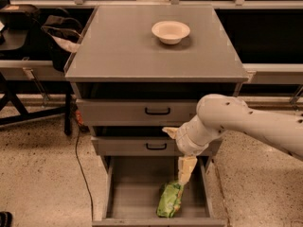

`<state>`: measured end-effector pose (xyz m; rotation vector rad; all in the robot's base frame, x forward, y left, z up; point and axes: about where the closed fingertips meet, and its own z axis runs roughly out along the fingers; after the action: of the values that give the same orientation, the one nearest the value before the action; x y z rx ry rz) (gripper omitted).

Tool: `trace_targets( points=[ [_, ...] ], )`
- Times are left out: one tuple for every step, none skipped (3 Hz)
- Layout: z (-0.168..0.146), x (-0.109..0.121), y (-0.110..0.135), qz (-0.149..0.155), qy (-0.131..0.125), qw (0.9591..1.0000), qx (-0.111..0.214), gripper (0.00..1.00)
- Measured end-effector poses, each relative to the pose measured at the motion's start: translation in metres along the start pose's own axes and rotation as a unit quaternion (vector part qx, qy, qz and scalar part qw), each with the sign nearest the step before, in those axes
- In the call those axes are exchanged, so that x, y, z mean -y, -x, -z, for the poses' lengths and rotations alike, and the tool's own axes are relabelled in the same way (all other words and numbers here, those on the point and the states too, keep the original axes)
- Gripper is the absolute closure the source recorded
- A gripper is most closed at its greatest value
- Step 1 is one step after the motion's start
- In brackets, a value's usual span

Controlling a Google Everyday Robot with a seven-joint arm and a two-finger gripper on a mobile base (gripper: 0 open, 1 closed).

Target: Pick green rice chip bag from bottom drawer and place on counter

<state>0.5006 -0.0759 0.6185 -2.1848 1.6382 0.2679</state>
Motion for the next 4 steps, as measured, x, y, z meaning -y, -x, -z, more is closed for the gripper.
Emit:
trace_targets(
  points=[
    [-0.019, 0.003, -0.012, 0.007, -0.017, 0.9992, 0.035, 0.0],
    [-0.038, 0.001, -0.02, 0.013, -0.02, 0.9982, 0.054, 0.0],
    [-0.062, -0.005, -0.029, 0.027, -0.023, 0.9982, 0.049, 0.0],
    [-0.081, -0.012, -0.03, 0.036, -0.022, 0.9989, 0.021, 0.0]
  ],
)
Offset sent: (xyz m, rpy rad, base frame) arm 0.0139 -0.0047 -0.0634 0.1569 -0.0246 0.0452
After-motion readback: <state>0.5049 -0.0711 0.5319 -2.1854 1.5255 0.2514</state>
